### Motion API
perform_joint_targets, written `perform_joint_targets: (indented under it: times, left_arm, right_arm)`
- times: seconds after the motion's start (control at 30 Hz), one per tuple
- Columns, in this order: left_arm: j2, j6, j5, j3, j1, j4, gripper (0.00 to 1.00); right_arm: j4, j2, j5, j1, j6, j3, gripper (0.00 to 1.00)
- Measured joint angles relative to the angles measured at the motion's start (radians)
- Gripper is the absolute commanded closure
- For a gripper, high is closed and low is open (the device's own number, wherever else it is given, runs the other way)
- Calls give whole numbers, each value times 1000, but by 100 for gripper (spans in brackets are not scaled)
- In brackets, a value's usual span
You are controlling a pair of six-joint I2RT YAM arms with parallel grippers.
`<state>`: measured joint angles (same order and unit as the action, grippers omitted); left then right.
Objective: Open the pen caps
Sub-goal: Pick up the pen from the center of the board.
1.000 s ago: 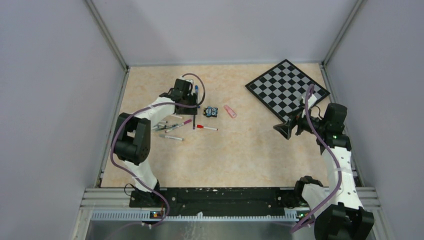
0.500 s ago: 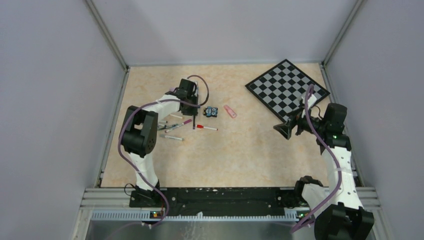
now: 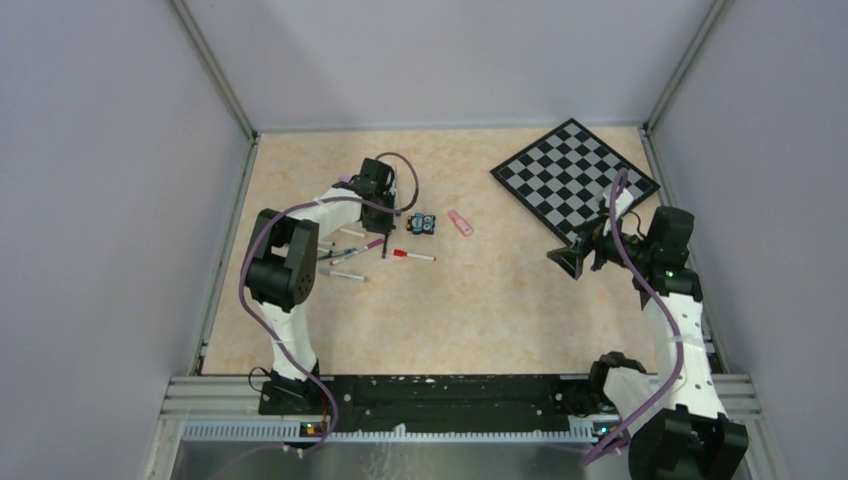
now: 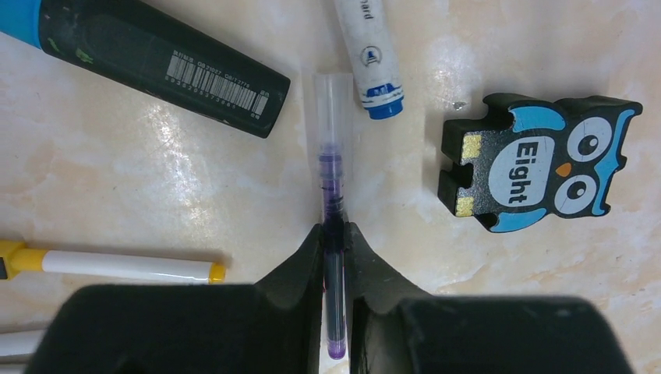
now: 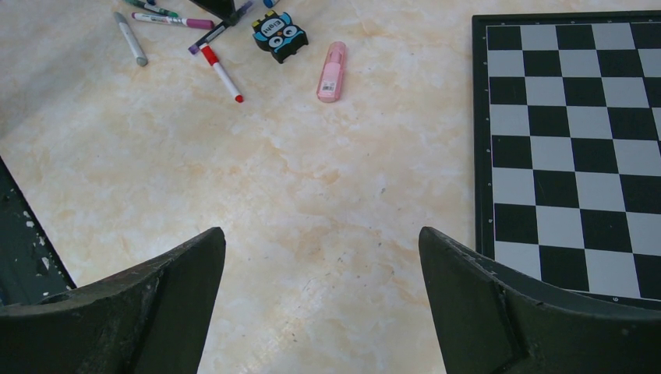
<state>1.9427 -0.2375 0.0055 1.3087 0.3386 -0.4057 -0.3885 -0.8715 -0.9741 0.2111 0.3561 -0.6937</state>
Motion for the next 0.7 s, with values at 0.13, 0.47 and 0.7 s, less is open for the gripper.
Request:
perform_joint_targets:
  times: [0.13, 0.47, 0.7]
  left_arm:
    - [5, -1, -15, 10, 5, -15, 86]
    - [13, -16, -97, 21, 43, -25, 99]
    - [-32, -30, -107, -7, 47, -25, 100]
  right_arm:
    - [0, 0, 0, 0, 0, 0, 9]
    - [-1, 0, -17, 0, 0, 0, 9]
    - [-2, 1, -48, 0, 0, 0, 9]
